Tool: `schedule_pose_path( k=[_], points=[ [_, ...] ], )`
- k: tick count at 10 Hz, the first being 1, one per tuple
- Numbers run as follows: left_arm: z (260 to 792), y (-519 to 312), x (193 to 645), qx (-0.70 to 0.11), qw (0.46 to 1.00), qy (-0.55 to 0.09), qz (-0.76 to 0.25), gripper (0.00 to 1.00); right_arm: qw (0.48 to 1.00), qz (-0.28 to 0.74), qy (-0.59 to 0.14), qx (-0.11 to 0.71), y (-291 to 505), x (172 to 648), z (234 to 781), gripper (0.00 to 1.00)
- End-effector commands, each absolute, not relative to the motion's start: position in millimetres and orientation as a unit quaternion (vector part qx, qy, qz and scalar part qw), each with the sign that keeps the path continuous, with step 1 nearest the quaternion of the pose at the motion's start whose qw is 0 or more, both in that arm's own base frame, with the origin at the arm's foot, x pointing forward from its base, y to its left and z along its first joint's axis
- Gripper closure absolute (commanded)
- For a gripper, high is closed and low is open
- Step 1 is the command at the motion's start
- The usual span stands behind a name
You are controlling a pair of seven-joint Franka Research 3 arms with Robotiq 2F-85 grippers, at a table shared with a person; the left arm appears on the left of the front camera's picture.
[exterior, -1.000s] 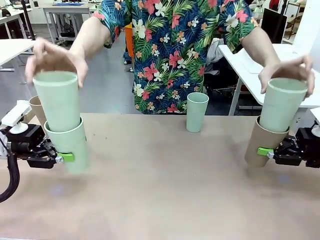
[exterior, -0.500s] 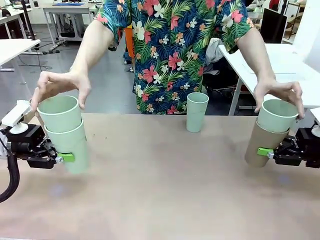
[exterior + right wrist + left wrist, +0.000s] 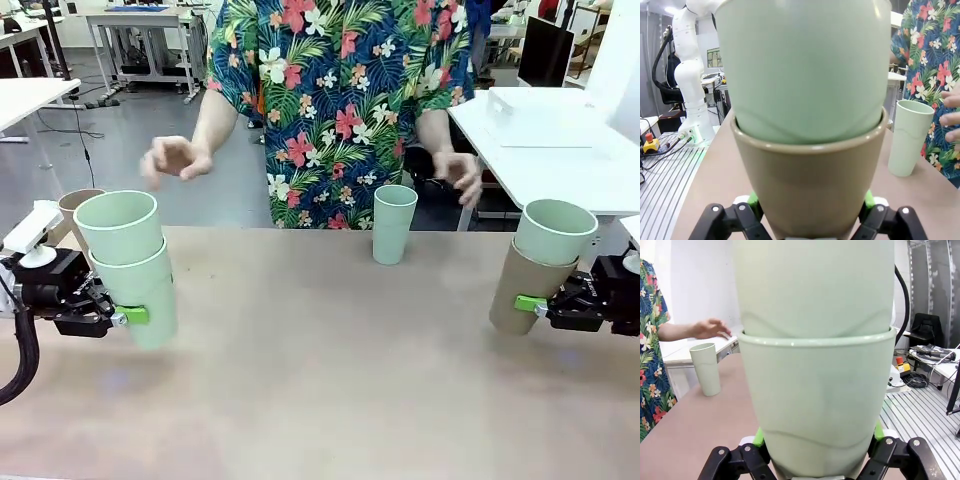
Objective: Stack the cups and store them in the basket.
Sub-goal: Place the stack of Reusable plastic cups into the Pantry Basket.
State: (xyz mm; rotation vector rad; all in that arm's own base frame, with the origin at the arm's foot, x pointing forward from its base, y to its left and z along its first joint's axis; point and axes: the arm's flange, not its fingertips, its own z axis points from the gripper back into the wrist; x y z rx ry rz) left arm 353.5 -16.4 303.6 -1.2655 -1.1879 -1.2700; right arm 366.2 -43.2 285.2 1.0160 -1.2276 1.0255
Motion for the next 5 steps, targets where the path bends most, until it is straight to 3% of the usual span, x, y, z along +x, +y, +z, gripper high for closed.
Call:
schedule_pose_path(
  k=[1,5],
  points=[
    [306.3,-16.5,353.7,-0.517,0.473,-0.489,-0.52,0.15,0.582,0.442,-0.528,0.433,-43.2,366.6,287.5,0.15],
    [306.3,-16.5,353.7,-0.517,0.473,-0.489,-0.52,0.15,0.582,0.442,-0.528,0.433,-43.2,366.6,287.5,0.15]
  ],
)
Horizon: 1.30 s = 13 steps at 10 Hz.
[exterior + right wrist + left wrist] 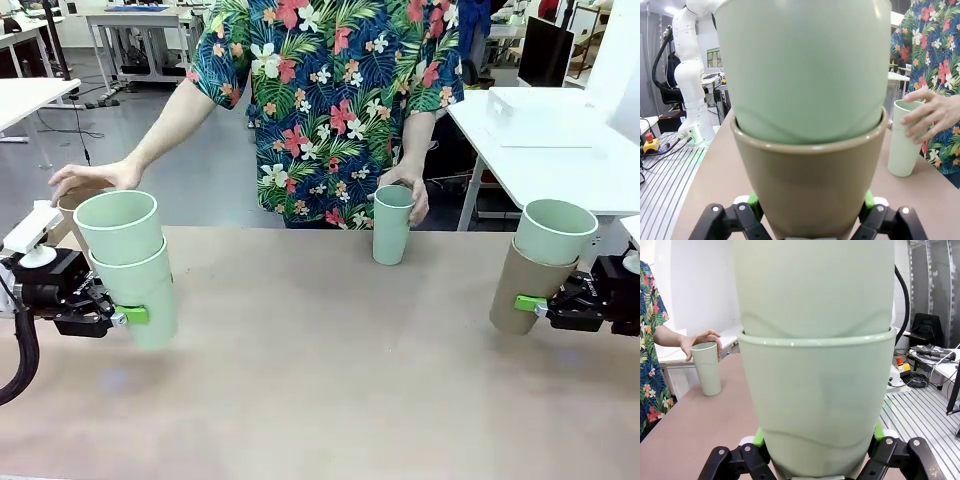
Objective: Stack the cups and store them in the basket.
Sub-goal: Place the stack of Reusable plastic cups into the Pantry Basket.
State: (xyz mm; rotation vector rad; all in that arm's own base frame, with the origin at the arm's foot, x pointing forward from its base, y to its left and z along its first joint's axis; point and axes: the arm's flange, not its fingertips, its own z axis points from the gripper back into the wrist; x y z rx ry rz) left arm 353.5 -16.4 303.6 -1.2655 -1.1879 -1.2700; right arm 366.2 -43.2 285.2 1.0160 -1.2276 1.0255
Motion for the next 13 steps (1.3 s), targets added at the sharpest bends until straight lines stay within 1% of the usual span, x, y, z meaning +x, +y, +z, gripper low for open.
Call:
schedule_pose_path(
  k=[1,13],
  points=[
    [306.3,-16.5,353.7,-0.517,0.473,-0.489,-0.52,0.15,0.582,0.442,-0.528,0.433,-43.2,366.6,287.5,0.15],
    [306.3,-16.5,353.7,-0.517,0.473,-0.489,-0.52,0.15,0.582,0.442,-0.528,0.433,-43.2,366.6,287.5,0.15]
  ],
)
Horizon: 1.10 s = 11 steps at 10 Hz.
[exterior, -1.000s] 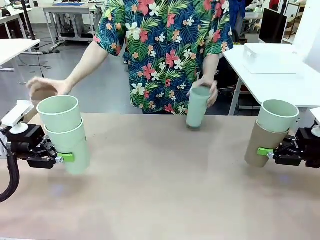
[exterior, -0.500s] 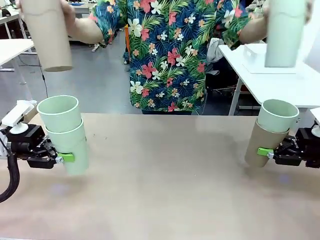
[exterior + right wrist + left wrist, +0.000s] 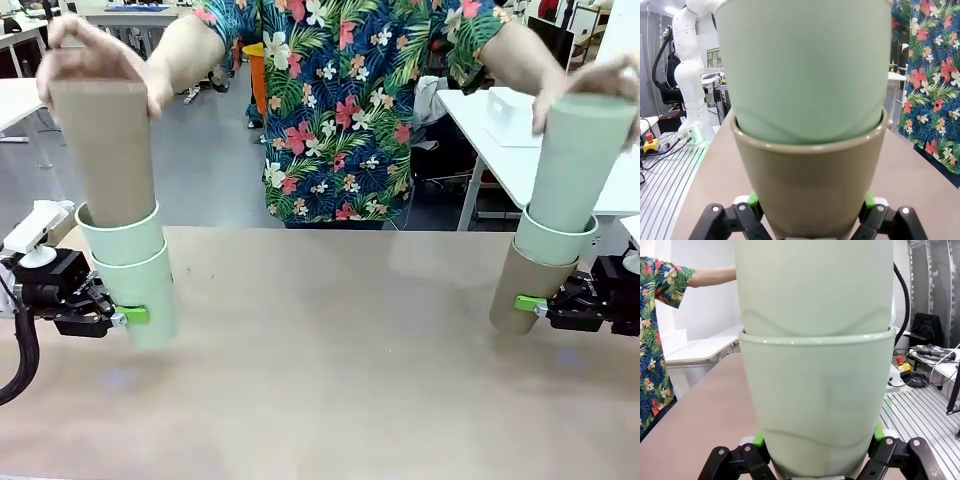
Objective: Stack the cups and store them in the basket.
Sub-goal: Place the stack of Reusable plastic cups into the Pantry Basket.
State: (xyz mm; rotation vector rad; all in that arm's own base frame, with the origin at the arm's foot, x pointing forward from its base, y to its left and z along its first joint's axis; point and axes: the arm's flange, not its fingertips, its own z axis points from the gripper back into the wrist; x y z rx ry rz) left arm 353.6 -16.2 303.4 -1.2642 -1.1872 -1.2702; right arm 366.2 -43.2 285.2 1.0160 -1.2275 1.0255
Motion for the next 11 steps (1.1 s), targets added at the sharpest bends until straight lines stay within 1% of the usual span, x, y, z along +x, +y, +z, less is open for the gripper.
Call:
schedule_pose_path(
  k=[1,11],
  points=[
    [306.3,-16.5,353.7,-0.517,0.473,-0.489,-0.52,0.15,0.582,0.442,-0.528,0.433,-43.2,366.6,287.5,0.15],
    [306.3,-16.5,353.7,-0.517,0.473,-0.489,-0.52,0.15,0.582,0.442,-0.528,0.433,-43.2,366.6,287.5,0.15]
  ],
)
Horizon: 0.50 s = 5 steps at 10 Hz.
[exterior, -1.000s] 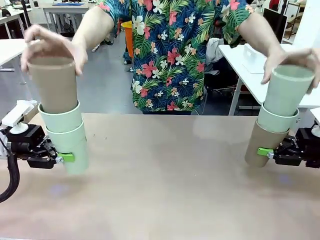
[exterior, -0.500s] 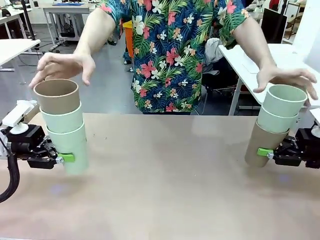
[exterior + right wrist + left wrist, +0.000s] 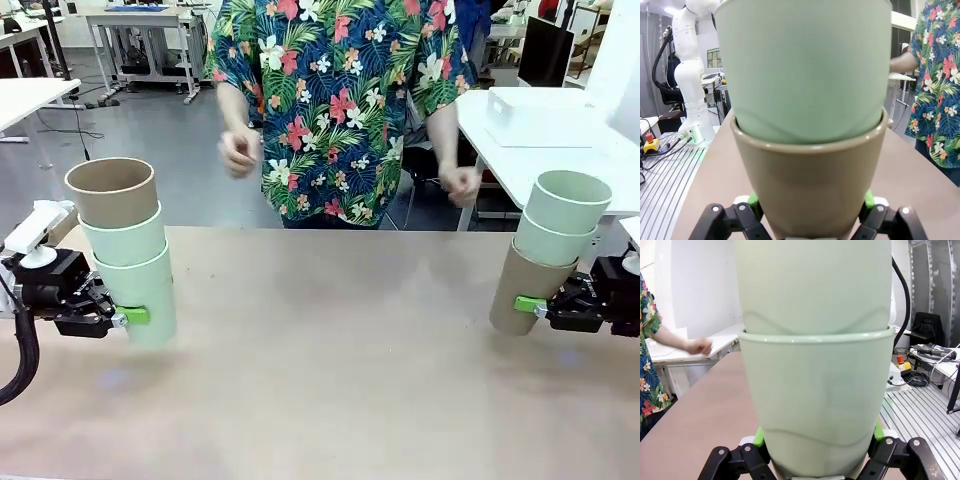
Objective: Stack the cups and store them in the basket.
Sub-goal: Place the stack of Reusable plastic cups into the Pantry Basket.
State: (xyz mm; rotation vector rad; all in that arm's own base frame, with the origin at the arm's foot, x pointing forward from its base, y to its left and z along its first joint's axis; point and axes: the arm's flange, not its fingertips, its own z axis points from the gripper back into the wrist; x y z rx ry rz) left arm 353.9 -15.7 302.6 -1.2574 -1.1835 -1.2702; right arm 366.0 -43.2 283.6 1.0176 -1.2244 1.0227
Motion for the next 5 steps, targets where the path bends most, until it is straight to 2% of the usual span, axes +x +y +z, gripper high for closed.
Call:
schedule_pose_path(
  k=[1,5],
  points=[
    [306.3,-16.5,353.7,-0.517,0.473,-0.489,-0.52,0.15,0.582,0.442,-0.528,0.433,-43.2,366.6,287.5,0.15],
    [306.3,-16.5,353.7,-0.517,0.473,-0.489,-0.52,0.15,0.582,0.442,-0.528,0.433,-43.2,366.6,287.5,0.15]
  ],
)
